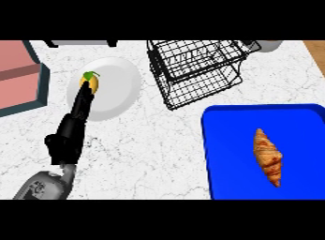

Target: Pick the croissant from the tray and place it in the tiered basket

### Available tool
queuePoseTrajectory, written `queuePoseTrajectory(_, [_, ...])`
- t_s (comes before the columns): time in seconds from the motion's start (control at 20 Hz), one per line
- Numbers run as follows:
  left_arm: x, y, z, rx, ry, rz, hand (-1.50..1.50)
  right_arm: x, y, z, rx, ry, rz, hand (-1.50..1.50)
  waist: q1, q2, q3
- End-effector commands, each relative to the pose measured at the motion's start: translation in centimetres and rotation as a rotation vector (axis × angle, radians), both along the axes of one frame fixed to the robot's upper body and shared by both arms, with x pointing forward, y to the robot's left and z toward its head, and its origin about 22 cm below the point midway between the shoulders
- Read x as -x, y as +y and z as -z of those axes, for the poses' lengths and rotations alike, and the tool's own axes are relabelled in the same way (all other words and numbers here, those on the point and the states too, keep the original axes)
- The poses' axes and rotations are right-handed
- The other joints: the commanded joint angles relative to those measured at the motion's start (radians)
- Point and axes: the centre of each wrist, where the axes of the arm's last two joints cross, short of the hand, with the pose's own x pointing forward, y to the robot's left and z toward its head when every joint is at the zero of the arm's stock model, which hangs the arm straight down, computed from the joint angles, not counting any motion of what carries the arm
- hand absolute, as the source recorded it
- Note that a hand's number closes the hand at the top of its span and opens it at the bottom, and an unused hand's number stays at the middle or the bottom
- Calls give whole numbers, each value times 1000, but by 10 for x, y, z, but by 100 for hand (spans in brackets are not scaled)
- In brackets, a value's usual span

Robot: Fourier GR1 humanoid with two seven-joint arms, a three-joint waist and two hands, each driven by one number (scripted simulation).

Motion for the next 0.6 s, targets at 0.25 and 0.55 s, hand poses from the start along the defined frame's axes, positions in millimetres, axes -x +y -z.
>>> queuePoseTrajectory(0.25, [-9,-17,-17,4,-8,-3,0,36,85,13,392,-141,-40,-150,16,4,-1])
queuePoseTrajectory(0.55, [-14,4,-11,2,-16,-4,0,43,115,45,458,-107,-42,-150,18,6,-1])
